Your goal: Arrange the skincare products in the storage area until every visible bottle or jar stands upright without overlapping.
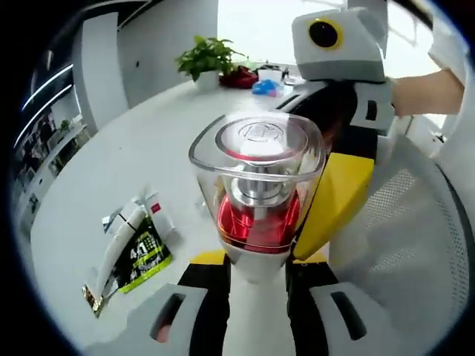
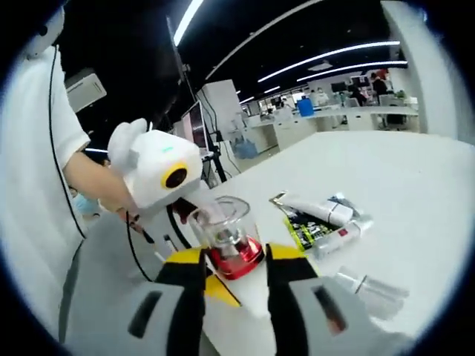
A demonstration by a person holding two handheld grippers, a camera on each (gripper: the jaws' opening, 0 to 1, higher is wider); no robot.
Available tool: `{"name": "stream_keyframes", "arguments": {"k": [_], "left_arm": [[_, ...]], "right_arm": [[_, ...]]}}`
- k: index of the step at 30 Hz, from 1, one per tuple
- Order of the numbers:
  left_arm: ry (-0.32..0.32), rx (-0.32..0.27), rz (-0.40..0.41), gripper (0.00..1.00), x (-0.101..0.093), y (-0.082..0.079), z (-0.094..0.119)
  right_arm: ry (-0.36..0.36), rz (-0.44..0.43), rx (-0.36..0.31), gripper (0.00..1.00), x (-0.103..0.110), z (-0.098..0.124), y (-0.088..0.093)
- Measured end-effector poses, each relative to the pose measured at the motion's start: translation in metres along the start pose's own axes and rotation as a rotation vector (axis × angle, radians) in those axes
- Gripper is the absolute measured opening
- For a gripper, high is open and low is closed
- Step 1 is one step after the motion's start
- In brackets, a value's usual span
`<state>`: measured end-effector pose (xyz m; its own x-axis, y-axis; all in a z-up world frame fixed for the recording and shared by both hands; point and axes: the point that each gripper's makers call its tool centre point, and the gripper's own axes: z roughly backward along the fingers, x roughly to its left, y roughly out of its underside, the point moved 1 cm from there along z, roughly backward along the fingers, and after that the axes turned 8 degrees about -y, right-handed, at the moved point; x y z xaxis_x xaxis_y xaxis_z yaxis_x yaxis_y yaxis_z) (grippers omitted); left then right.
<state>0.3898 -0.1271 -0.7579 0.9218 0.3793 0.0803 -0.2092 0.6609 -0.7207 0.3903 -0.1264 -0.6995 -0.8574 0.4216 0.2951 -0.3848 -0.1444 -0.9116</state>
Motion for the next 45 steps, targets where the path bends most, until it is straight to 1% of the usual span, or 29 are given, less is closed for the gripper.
{"name": "stream_keyframes", "arguments": {"k": [2,3,5,10,15,18,20,23,31,38,45], "left_arm": [[-0.001,0.007,-0.007,0.25,0.001,0.003,-0.003],[0.000,-0.006,-0.008,0.25,0.002,0.002,-0.004],[0.002,-0.005,0.013,0.25,0.003,0.001,-0.005],[0.003,-0.016,0.000,0.25,0.007,0.000,-0.006],[0.006,-0.019,-0.027,0.26,0.009,-0.002,-0.010],[0.004,-0.015,-0.064,0.26,0.012,-0.004,-0.013],[0.003,-0.013,-0.078,0.26,0.015,-0.005,-0.014],[0.011,-0.013,-0.072,0.26,0.022,-0.008,-0.018],[0.024,-0.020,-0.059,0.25,0.037,-0.018,-0.030],[0.032,-0.026,-0.058,0.25,0.052,-0.033,-0.047],[0.041,-0.037,-0.062,0.25,0.059,-0.048,-0.063]], "right_arm": [[0.016,0.004,0.010,0.31,-0.001,-0.002,0.004],[0.021,0.007,0.012,0.32,-0.002,-0.002,0.004],[0.034,0.006,-0.005,0.32,-0.004,-0.002,0.002],[0.052,0.015,-0.006,0.32,-0.007,-0.004,0.002],[0.075,0.028,0.002,0.33,-0.013,-0.006,0.002],[0.090,0.032,0.004,0.33,-0.017,-0.007,0.001],[0.101,0.029,-0.001,0.33,-0.022,-0.007,0.000],[0.113,0.028,-0.007,0.33,-0.030,-0.008,-0.002],[0.142,0.050,0.002,0.33,-0.052,-0.007,-0.008],[0.168,0.066,0.013,0.32,-0.079,-0.002,-0.011],[0.189,0.052,0.007,0.32,-0.104,0.008,-0.011]]}}
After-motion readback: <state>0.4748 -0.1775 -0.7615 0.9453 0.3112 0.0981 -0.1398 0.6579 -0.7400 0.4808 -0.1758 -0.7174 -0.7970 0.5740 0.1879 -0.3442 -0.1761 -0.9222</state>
